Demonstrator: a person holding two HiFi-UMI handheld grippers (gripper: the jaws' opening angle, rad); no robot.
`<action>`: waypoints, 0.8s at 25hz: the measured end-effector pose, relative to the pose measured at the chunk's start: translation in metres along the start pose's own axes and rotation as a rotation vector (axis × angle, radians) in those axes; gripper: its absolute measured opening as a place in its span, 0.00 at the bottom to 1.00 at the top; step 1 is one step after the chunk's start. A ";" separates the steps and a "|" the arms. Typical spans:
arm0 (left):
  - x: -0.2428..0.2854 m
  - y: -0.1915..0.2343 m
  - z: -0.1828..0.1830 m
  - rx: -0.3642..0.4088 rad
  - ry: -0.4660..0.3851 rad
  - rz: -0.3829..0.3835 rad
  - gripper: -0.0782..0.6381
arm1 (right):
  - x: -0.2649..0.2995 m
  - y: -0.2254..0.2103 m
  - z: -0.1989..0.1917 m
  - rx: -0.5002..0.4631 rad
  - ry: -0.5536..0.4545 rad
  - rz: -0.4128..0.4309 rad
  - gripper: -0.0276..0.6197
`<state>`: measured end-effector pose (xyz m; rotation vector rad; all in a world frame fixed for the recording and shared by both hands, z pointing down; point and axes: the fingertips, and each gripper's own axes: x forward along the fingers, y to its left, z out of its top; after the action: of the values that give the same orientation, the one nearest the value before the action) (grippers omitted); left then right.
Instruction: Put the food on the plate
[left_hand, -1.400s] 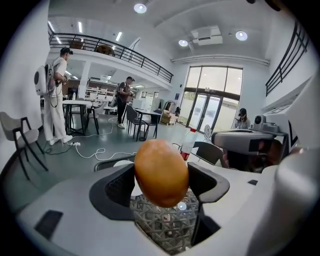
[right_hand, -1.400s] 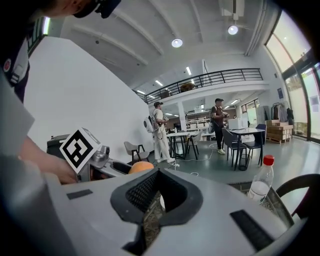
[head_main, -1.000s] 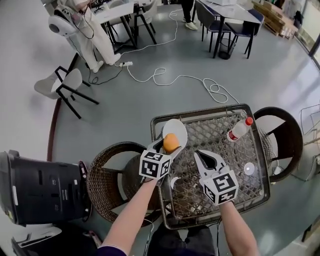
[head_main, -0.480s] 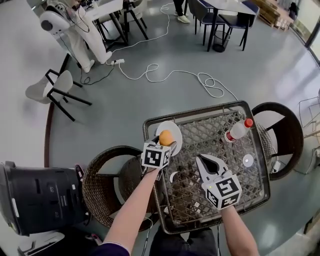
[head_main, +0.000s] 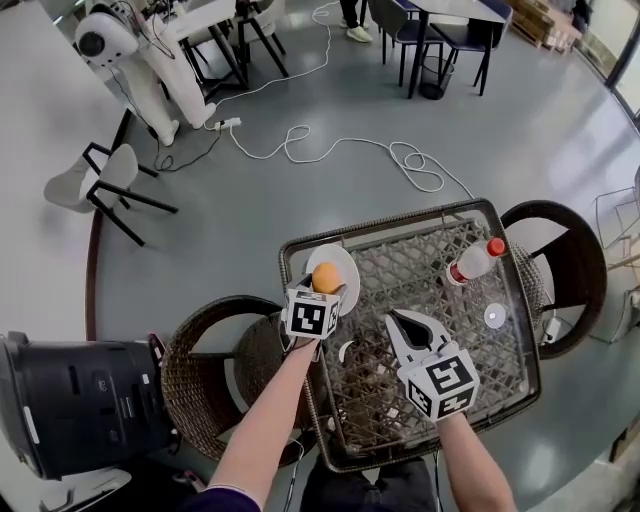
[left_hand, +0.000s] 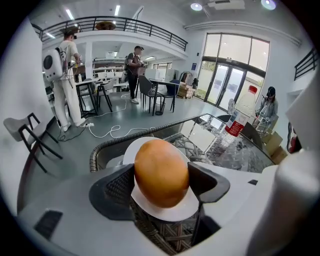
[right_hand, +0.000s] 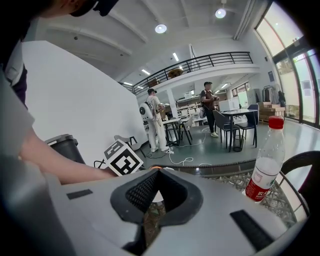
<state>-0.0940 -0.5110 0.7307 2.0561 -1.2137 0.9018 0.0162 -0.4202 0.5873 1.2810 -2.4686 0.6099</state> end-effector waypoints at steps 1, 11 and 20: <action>0.001 0.000 0.000 0.001 -0.002 0.002 0.58 | 0.001 0.000 0.000 0.001 0.000 0.001 0.05; 0.012 -0.006 0.004 0.059 0.011 0.004 0.58 | -0.003 -0.003 -0.004 0.017 0.005 -0.005 0.05; 0.009 -0.009 0.007 0.085 -0.029 0.023 0.58 | -0.011 -0.007 -0.006 0.029 0.008 -0.010 0.05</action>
<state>-0.0810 -0.5169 0.7324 2.1329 -1.2363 0.9521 0.0281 -0.4132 0.5888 1.2981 -2.4545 0.6489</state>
